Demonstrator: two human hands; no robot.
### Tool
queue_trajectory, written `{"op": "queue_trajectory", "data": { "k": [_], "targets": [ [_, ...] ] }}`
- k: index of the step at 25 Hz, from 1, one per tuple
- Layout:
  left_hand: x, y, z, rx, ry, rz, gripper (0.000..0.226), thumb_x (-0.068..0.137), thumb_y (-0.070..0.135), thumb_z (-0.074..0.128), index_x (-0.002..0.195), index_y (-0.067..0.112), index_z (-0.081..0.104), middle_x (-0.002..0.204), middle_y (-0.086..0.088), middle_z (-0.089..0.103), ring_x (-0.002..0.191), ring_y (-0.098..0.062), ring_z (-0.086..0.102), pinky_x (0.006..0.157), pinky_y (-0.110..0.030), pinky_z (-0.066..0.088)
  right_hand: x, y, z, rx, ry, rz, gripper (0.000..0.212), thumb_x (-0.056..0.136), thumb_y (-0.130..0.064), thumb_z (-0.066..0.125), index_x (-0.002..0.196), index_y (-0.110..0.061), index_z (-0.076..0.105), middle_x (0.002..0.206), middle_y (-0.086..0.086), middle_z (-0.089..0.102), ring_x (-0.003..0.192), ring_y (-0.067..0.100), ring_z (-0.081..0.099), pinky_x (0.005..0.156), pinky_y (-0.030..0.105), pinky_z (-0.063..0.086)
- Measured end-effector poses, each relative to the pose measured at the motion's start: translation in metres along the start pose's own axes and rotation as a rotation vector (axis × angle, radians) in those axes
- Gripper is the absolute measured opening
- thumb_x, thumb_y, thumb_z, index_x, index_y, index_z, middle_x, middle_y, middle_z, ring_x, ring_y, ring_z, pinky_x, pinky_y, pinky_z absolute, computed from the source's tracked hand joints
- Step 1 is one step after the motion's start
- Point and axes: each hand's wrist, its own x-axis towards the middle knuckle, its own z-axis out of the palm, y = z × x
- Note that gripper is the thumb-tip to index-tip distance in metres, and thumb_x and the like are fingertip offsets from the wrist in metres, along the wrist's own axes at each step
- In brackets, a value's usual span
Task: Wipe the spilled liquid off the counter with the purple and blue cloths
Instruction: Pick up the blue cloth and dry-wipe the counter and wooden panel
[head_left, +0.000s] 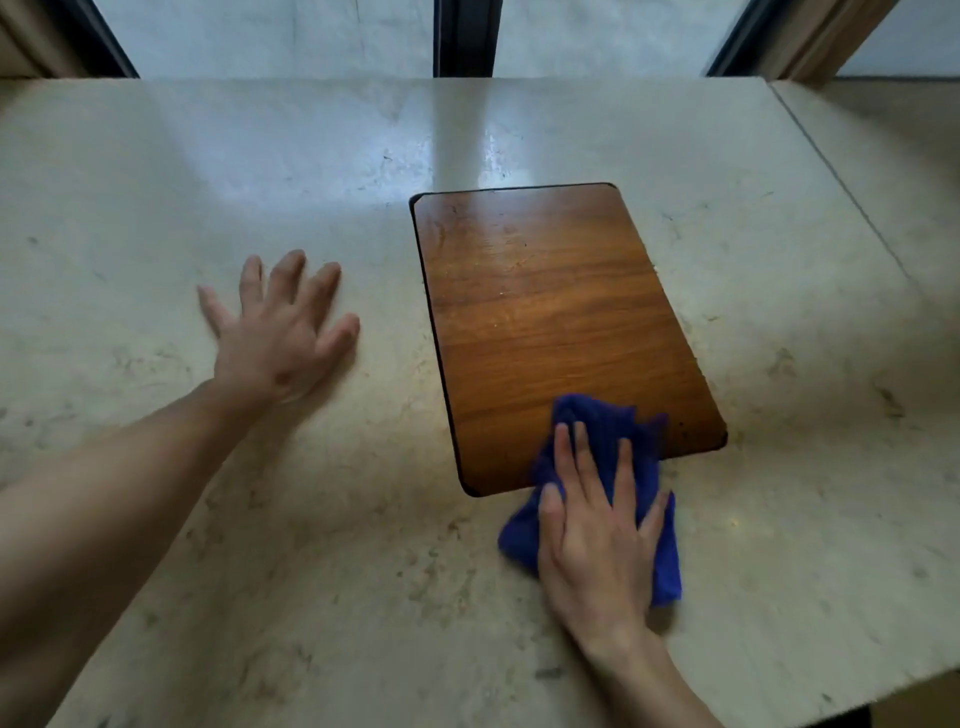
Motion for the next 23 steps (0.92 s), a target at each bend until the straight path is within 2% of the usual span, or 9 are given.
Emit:
{"op": "queue_trajectory", "data": {
  "k": [2, 5, 9, 14, 18, 23],
  "targets": [
    [0.0, -0.001, 0.006, 0.02, 0.008, -0.024, 0.072, 0.088, 0.075, 0.016, 0.152, 0.044, 0.019, 0.164, 0.002, 0.015, 0.152, -0.035, 0.007, 0.109, -0.078, 0.002, 0.07, -0.028, -0.001, 0.003, 0.034, 0.026, 0.057, 0.1, -0.048, 0.002, 0.156, -0.039, -0.007, 0.164, -0.02, -0.006, 0.152, 0.02, -0.011, 0.117, 0.066, -0.004],
    [-0.001, -0.003, 0.009, 0.046, 0.019, -0.008, 0.07, 0.089, 0.072, 0.019, 0.152, 0.041, 0.022, 0.162, 0.0, 0.02, 0.15, -0.036, 0.012, 0.108, -0.079, 0.007, 0.176, -0.068, -0.008, 0.009, 0.138, 0.005, 0.055, 0.104, -0.043, 0.019, 0.158, -0.035, 0.01, 0.165, -0.015, 0.01, 0.153, 0.027, 0.003, 0.114, 0.071, 0.002],
    [-0.001, -0.001, 0.008, 0.089, -0.002, -0.007, 0.073, 0.09, 0.068, 0.027, 0.154, 0.034, 0.029, 0.162, -0.004, 0.025, 0.149, -0.041, 0.018, 0.107, -0.08, 0.012, 0.344, -0.114, -0.027, 0.046, 0.113, 0.01, 0.055, 0.102, -0.044, 0.017, 0.157, -0.04, 0.009, 0.165, -0.019, 0.006, 0.153, 0.026, -0.003, 0.111, 0.073, -0.005],
    [0.001, 0.003, 0.005, 0.112, 0.042, 0.018, 0.075, 0.086, 0.064, 0.04, 0.153, 0.03, 0.037, 0.162, -0.007, 0.029, 0.149, -0.043, 0.022, 0.108, -0.08, 0.012, 0.511, -0.17, -0.06, 0.044, 0.02, -0.024, 0.054, 0.103, -0.04, 0.013, 0.157, -0.039, 0.011, 0.166, -0.016, 0.007, 0.153, 0.026, -0.004, 0.11, 0.075, -0.004],
    [0.002, 0.003, 0.006, 0.118, 0.031, -0.004, 0.075, 0.085, 0.065, 0.043, 0.153, 0.032, 0.034, 0.162, -0.005, 0.027, 0.15, -0.042, 0.019, 0.107, -0.08, 0.013, 0.533, -0.22, -0.054, 0.046, -0.019, -0.221, 0.055, 0.099, -0.037, 0.014, 0.152, -0.038, 0.028, 0.163, -0.013, 0.021, 0.152, 0.026, 0.004, 0.111, 0.073, -0.002],
    [0.004, 0.001, 0.003, 0.123, -0.034, -0.02, 0.073, 0.088, 0.067, 0.035, 0.154, 0.035, 0.027, 0.164, -0.004, 0.023, 0.151, -0.04, 0.014, 0.108, -0.081, 0.011, 0.47, -0.212, -0.046, -0.043, -0.075, -0.514, 0.056, 0.098, -0.043, 0.015, 0.154, -0.043, 0.019, 0.165, -0.015, 0.012, 0.153, 0.028, 0.001, 0.115, 0.068, -0.001]
  ]
}}
